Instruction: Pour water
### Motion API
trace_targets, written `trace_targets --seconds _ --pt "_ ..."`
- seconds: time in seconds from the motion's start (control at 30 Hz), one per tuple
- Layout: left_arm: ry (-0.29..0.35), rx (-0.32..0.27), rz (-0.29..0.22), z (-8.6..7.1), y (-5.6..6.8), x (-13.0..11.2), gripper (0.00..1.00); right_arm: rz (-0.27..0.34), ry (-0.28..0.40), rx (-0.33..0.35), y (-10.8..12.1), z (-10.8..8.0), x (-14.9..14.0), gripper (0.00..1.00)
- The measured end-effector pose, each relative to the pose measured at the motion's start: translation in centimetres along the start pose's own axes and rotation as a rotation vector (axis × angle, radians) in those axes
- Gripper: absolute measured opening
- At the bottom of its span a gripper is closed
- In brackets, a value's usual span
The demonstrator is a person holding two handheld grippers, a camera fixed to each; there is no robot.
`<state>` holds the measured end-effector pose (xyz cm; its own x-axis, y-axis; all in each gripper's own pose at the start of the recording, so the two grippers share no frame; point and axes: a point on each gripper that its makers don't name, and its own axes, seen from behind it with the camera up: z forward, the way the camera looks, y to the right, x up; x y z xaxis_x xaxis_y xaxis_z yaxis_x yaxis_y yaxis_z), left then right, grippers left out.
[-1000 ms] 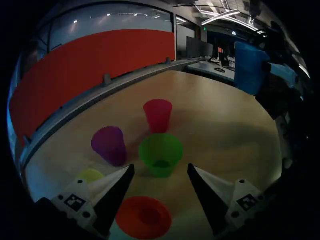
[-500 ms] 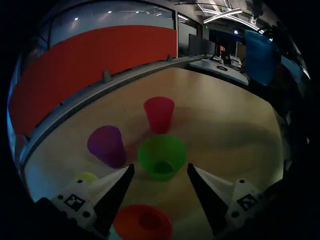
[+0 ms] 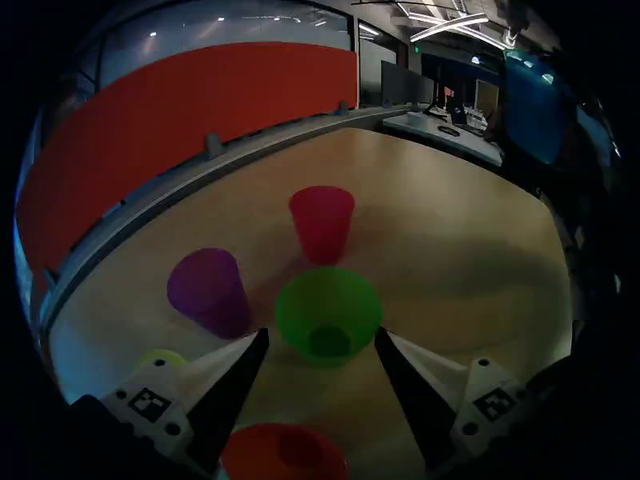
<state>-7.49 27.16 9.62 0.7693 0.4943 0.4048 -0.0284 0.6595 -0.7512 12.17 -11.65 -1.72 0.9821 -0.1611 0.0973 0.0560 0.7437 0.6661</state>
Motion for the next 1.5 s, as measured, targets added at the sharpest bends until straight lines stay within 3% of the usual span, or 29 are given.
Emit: trace_targets --seconds 0.4,0.6,0.87,1.27,1.5 --pt "0.011 0.003 -0.017 1.0 0.3 0.4 0.99 -0.001 -0.002 0.000 0.1 -0.2 -0.2 0.91" --pt "0.023 0.006 -0.029 1.1 0.3 0.6 0.86 -0.003 -0.002 -0.001 0.2 -0.2 -0.2 0.91" --pt "0.028 -0.002 -0.034 0.9 0.6 0.7 0.86 -0.003 -0.003 0.001 0.1 -0.2 -0.3 0.91" --pt "0.075 -0.003 -0.043 -0.6 0.8 1.8 0.85 -0.005 0.000 -0.003 0.2 -0.5 0.1 0.91" --pt "0.162 0.000 -0.056 -2.6 0.8 3.6 0.85 -0.007 0.002 -0.008 0.3 -0.6 0.3 0.91"
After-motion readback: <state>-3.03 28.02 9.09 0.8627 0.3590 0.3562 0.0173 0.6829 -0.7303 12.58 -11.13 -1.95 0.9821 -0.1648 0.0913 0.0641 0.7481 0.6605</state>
